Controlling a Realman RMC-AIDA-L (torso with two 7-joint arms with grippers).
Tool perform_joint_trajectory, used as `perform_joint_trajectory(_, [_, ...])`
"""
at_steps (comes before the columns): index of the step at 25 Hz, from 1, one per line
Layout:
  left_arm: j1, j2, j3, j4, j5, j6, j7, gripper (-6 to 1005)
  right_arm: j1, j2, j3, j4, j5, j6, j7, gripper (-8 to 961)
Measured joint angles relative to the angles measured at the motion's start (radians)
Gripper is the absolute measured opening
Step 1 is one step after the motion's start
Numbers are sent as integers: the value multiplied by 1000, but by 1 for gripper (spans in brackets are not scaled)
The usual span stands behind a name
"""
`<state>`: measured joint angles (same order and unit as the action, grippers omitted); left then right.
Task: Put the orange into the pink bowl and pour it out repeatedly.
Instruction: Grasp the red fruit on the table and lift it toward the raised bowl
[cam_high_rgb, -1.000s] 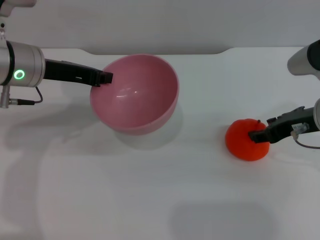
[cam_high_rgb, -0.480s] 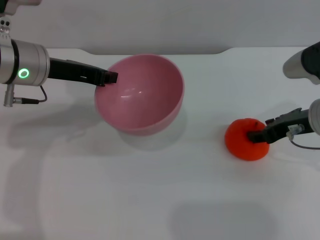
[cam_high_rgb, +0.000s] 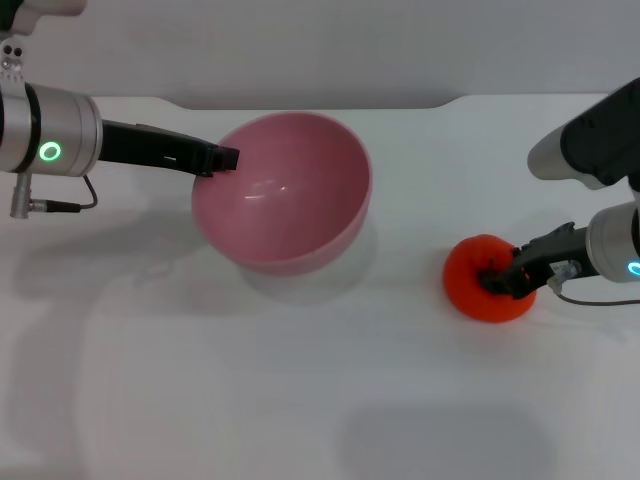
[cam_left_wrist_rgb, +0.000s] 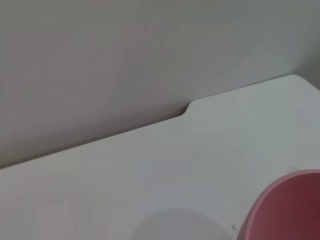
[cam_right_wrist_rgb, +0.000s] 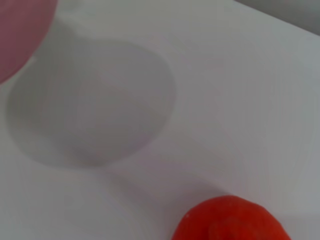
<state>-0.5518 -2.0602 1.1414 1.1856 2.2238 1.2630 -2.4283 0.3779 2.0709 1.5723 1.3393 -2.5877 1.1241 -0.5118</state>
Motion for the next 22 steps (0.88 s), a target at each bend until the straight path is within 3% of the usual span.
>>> perform_joint_trajectory(10, [7, 0, 0, 0, 0, -6, 1, 47, -67, 2, -43, 132, -33, -29, 0, 175])
perform_joint_trajectory(16, [7, 0, 0, 0, -1, -5, 2, 47, -72, 2, -44, 139, -34, -26, 5, 85])
perform_joint_trajectory(22, [7, 0, 0, 0, -1, -4, 3, 47, -90, 2, -43, 211, -34, -28, 8, 62])
